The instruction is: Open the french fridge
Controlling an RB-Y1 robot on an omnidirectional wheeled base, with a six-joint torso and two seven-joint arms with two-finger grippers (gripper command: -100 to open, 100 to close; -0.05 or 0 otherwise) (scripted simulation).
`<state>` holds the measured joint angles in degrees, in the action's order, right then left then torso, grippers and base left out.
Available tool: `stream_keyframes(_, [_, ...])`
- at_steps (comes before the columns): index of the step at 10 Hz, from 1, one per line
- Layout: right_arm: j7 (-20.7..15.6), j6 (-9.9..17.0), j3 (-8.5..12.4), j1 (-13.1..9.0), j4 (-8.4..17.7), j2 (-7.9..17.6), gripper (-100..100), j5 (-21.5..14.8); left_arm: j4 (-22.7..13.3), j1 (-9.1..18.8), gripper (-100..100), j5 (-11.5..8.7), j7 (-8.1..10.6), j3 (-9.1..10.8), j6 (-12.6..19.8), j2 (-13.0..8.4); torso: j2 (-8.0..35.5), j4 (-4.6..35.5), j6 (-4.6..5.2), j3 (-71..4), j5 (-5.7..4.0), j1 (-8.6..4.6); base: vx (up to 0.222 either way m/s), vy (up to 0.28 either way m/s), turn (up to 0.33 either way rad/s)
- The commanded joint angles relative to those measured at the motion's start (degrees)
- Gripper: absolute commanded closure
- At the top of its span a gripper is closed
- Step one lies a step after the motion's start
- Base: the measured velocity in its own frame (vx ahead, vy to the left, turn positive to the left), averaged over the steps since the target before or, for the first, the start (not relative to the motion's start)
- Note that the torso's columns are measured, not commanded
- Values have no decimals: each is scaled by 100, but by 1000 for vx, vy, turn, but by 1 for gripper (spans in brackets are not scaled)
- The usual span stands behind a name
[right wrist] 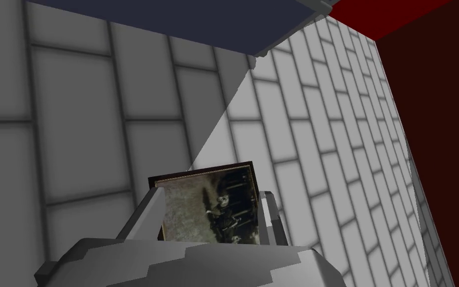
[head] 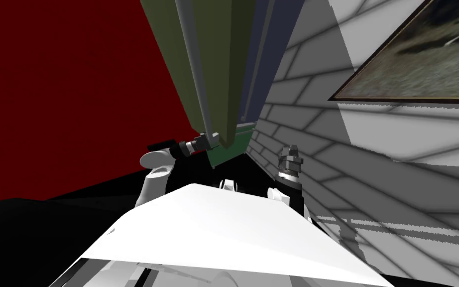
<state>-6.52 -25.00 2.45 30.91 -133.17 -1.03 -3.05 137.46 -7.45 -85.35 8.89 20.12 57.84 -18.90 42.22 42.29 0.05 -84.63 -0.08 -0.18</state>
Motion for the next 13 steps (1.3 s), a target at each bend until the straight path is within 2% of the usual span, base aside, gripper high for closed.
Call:
stream_keyframes(1, [0,0,0,0,0,0,0,0,-393,442,-100,33,293,281,-82,-301,-4,-3,-4,-1,7,18,-116,-14,-183])
stream_keyframes(3, [0,0,1,1,0,0,0,0,-675,794,-100,92,554,492,-141,-540,9,4,-8,6,8,23,-124,-23,-187])
stream_keyframes(4, [0,0,1,1,0,0,0,0,-675,798,-100,92,554,492,-141,-540,19,16,-12,8,5,26,-83,-20,-57])
stream_keyframes(5, [0,0,1,2,0,1,0,0,-816,977,-100,121,685,597,-170,-659,24,40,-18,5,-5,28,-73,-23,-105])
stream_keyframes(6, [0,0,1,2,0,1,0,0,-816,977,-100,121,685,597,-170,-659,38,68,-17,2,-18,26,-58,-13,-56])
stream_keyframes(7, [0,0,1,2,0,1,0,0,-779,856,-100,183,708,486,-39,-634,46,79,-18,6,-23,22,-15,-6,-13])
stream_keyframes(8, [0,0,1,3,0,1,0,0,-793,860,0,194,719,475,-37,-635,40,47,-16,15,-9,20,0,0,0])
stream_keyframes(13, [0,0,2,3,0,1,0,0,-795,856,0,195,717,472,-31,-634,3,-2,-5,4,8,18,0,0,0])
